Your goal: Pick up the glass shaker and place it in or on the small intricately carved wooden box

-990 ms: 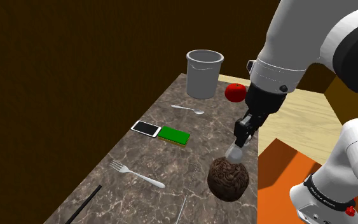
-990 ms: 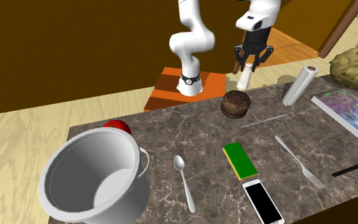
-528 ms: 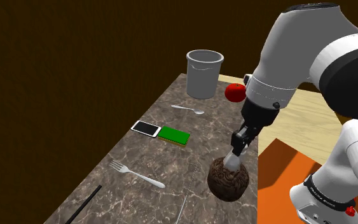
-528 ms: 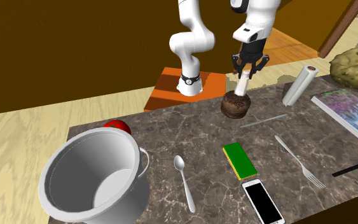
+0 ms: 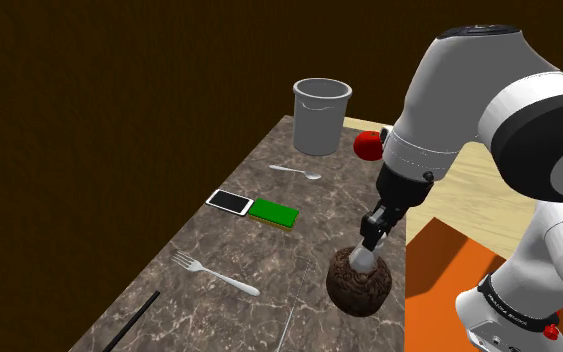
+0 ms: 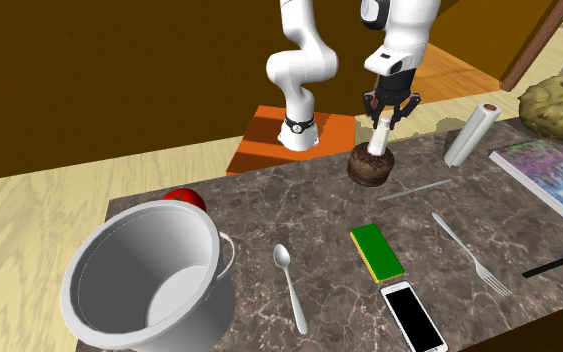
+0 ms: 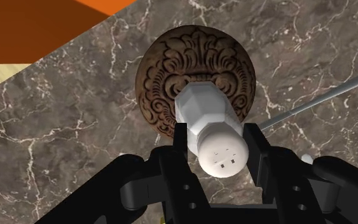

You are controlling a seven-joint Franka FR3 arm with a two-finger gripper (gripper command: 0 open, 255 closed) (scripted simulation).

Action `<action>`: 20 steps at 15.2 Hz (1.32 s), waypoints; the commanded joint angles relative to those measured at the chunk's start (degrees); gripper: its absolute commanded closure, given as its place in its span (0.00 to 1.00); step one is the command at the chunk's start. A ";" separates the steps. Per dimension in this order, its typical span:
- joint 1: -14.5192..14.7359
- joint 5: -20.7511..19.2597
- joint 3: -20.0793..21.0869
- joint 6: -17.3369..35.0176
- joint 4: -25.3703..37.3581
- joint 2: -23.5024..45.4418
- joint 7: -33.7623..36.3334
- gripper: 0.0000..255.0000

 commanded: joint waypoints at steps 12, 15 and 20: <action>-0.50 -1.43 -1.78 -7.79 6.04 -1.56 0.26 0.00; -0.49 -1.43 -1.79 -7.79 6.04 -1.56 0.26 0.00; -0.49 -1.43 -1.79 -7.79 6.04 -1.56 0.26 0.00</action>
